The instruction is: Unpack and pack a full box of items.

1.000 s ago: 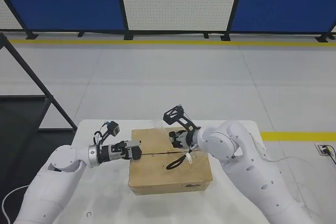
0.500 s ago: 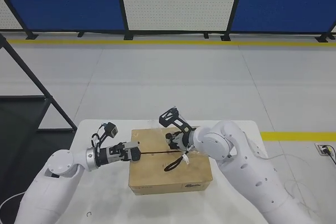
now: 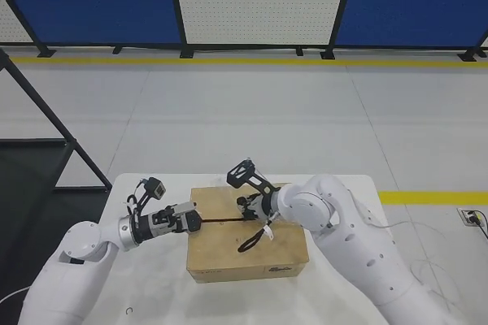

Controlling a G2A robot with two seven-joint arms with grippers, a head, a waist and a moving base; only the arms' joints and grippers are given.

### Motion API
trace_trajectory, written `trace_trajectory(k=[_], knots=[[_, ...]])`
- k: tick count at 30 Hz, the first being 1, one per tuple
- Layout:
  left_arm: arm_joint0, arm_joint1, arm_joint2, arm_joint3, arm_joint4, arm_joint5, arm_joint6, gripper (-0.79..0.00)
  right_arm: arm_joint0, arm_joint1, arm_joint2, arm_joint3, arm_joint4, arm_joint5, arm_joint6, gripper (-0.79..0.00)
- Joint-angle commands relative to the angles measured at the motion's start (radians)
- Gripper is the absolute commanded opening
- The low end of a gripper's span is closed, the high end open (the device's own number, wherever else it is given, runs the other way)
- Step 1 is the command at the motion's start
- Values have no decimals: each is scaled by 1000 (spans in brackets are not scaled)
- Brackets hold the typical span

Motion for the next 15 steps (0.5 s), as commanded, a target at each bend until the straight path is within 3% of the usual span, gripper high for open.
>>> trace_trajectory(k=[1,15], knots=[[5,1,-5,-5,-3,0,1,0,1,-1,-1,2,0,-5,-3,-785],[23,0,-18,-15,-3,23,41,0,-10,1,11,-8,4,-26,-19,-785]])
